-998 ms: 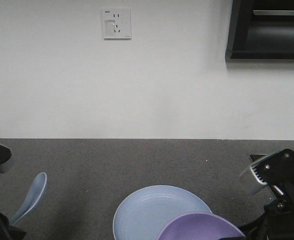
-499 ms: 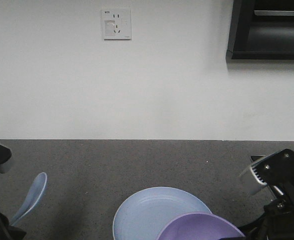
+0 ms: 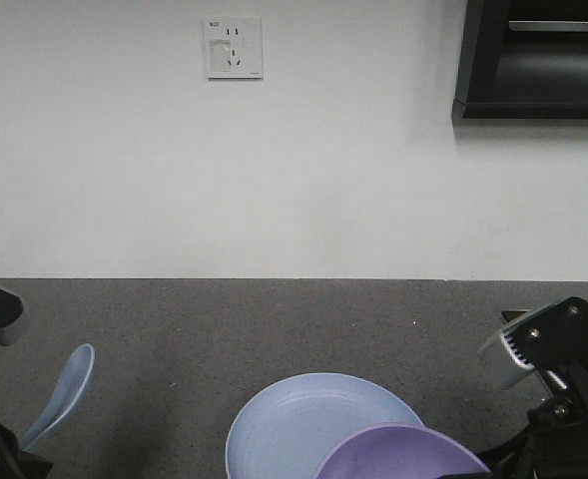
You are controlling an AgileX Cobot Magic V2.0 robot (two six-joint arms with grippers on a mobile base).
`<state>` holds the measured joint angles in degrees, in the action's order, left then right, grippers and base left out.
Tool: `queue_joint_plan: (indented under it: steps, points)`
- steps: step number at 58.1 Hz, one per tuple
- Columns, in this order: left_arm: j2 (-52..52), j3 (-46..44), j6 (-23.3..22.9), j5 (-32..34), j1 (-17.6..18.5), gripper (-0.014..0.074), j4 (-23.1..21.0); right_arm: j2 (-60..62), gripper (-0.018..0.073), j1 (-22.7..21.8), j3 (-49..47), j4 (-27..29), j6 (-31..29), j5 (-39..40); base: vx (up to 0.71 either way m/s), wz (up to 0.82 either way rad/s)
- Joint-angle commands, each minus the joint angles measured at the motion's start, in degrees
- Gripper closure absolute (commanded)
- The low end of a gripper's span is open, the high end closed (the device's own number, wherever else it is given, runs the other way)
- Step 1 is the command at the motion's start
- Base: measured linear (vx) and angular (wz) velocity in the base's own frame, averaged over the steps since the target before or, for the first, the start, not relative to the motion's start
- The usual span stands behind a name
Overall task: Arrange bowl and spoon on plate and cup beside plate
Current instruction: 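Lower the lavender bowl onto the plate and open the right gripper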
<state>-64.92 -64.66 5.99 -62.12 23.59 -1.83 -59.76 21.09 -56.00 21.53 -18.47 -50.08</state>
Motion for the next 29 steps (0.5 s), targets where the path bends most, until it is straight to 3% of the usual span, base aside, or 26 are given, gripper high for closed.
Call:
queue_joint_plan:
  steps: [1,20,29]
  points:
    - [1.3,-1.3,-0.1,3.0,0.3,0.045,-0.5,1.1,0.0443,0.0,-1.9,0.4,-0.5,3.6,0.0,0.0]
    - [1.3,-1.3,-0.1,3.0,0.3,0.045,-0.5,-9.3,0.0437,0.0,-12.6,-11.1,15.8,-0.6,0.0,0.0]
    - [1.3,-1.3,-0.1,3.0,0.3,0.045,-0.5,-17.2,0.0435,0.0,-19.6,-13.2,19.3,-3.8,0.0,0.0]
